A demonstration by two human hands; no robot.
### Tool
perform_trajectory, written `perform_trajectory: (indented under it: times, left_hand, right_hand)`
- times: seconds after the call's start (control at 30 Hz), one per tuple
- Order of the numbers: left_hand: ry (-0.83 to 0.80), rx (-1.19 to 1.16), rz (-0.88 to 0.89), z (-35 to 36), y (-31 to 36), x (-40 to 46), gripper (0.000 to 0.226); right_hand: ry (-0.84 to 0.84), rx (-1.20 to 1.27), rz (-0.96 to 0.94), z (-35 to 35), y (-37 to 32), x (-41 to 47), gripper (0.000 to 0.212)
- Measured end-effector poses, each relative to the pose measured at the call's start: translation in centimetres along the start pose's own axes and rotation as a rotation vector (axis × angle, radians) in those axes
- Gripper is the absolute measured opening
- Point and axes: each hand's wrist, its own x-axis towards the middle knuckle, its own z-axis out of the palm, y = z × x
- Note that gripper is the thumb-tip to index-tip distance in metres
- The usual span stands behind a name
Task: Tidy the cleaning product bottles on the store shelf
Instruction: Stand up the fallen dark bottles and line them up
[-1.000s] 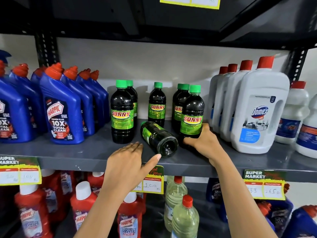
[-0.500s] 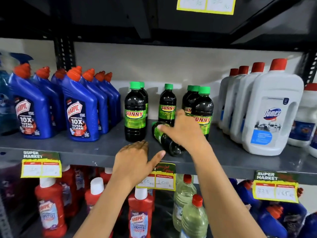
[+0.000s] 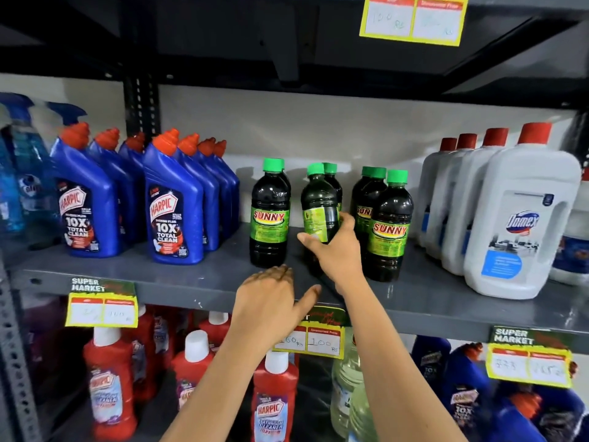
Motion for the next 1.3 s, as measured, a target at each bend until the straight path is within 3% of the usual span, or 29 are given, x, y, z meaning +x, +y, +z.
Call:
perform_trajectory:
  times: [0.27, 0.4, 0.57, 0.63, 0.73, 0.87, 0.97, 1.07, 1.23, 1.3]
  left_hand:
    - [-0.024, -0.015, 0.022, 0.1, -0.2, 0.1, 0.081]
    - [-0.024, -0.018, 0.025, 0.3, -0.2, 0.1, 0.079]
    - [-0.028, -0.009, 0.027, 0.2, -0.2, 0.1, 0.079]
    - [-0.025, -0.007, 0.023, 0.2, -0.2, 0.1, 0.08]
    - [-0.021, 0.005, 0.021, 0.1, -0.1, 0.0, 0.087]
    - [-0.031, -0.035, 0.024, 0.1, -0.2, 0.1, 0.079]
    - [-0.026, -0.038, 0.02, 0.0, -0.1, 0.0, 0.079]
    - [-0.029, -0.036, 0.018, -0.1, 0.0, 0.0, 0.078]
    - [-0.033, -0.052, 0.011, -0.1, 0.0, 0.0, 0.076]
    - [-0.037, -0.058, 0.004, -0.1, 0.1, 0.0, 0.077]
  right_hand:
    - [-0.152, 0.221, 0.135, -0.4, 1.1, 0.0, 0.095]
    - [-0.101, 0.034, 0.137, -0.3, 1.1, -0.1, 0.115]
    - [-0.078, 0.059, 0.111, -0.7, 1.5, -0.3, 0.098]
    - [-0.109, 0.088, 0.121, -0.5, 1.4, -0.3, 0.11]
    - [-0.12, -0.085, 0.111, 0.2, 0.9, -0.4, 0.126]
    - [-0.084, -0.114, 0.095, 0.0, 1.3, 0.0, 0.104]
    - [-0.127, -0.011, 0.156, -0.2, 1.5, 0.1, 0.112]
    - [-0.117, -0.132, 0.16, 0.3, 0.9, 0.1, 0.123]
    - [-0.05, -0.068, 0.129, 0.1, 1.5, 0.7, 0.098]
    - [-0.075, 0.009, 0.155, -0.2, 1.7, 0.6, 0.101]
